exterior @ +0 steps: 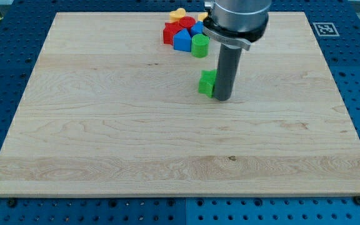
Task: Push the green star into the green circle
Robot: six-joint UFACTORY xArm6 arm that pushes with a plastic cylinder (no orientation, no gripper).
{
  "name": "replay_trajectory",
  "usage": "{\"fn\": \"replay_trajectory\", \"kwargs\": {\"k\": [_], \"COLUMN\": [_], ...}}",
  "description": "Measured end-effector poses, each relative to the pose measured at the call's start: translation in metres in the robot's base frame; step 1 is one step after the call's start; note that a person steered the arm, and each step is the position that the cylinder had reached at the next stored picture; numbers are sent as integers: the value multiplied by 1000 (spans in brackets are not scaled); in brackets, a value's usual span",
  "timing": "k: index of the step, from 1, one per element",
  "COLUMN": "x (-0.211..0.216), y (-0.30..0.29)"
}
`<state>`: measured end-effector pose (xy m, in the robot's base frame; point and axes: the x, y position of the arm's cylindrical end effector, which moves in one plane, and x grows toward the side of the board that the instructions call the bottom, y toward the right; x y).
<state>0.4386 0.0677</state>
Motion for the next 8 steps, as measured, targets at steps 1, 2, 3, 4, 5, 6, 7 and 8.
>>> {"fn": "replay_trajectory", "kwargs": {"k": [1,2,3,4,5,6,7,8], "x": [-13,-20,-22,-30,-42,-59,-78,-97], "y": [-25,-53,-72,-73,-68,-55,-45,-42]}}
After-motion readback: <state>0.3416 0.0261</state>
